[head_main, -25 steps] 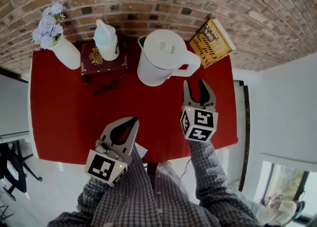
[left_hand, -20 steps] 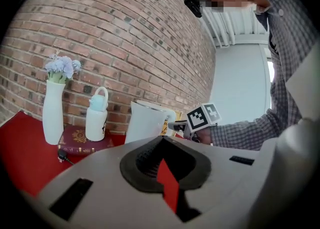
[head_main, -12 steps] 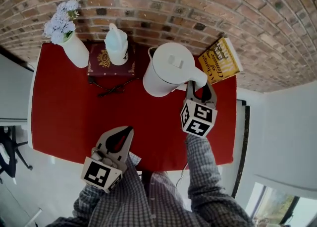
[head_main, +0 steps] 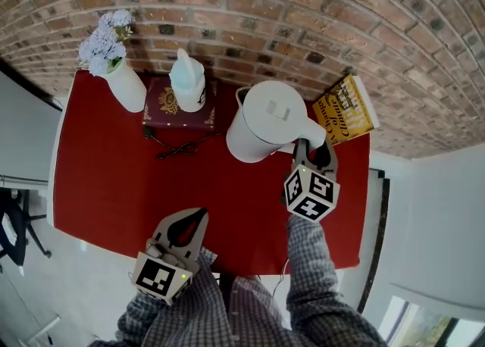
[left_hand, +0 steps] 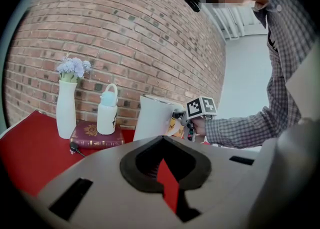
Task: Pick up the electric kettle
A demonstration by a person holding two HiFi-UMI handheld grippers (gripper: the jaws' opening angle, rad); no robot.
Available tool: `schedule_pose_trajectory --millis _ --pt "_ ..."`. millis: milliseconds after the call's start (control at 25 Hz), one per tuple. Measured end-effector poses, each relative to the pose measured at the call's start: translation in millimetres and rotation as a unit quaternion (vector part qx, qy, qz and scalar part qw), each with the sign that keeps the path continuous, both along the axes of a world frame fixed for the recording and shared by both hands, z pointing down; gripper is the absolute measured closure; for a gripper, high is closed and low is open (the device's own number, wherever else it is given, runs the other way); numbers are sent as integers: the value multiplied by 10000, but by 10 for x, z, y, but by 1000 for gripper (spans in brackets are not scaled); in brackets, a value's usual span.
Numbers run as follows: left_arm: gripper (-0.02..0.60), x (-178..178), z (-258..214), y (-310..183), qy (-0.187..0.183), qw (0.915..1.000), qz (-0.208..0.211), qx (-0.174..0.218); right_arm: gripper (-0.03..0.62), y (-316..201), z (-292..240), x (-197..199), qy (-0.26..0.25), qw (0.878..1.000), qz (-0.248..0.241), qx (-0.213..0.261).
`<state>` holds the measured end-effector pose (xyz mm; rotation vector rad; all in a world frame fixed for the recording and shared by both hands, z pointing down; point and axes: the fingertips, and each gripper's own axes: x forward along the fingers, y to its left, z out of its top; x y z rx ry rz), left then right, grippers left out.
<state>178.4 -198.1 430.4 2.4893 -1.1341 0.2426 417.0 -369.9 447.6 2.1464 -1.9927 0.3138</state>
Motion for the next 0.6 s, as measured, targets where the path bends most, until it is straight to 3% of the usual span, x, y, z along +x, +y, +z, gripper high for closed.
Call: schedule_pose_trajectory --millis 400,600 --pt "581 -151 164 16 -352 9992 -162 -39 421 -79 -83 89 -643 9965 158 507" --pt "581 -153 390 -58 -176 9992 -284 -210 421 -10 -198 152 -817 9949 188 561"
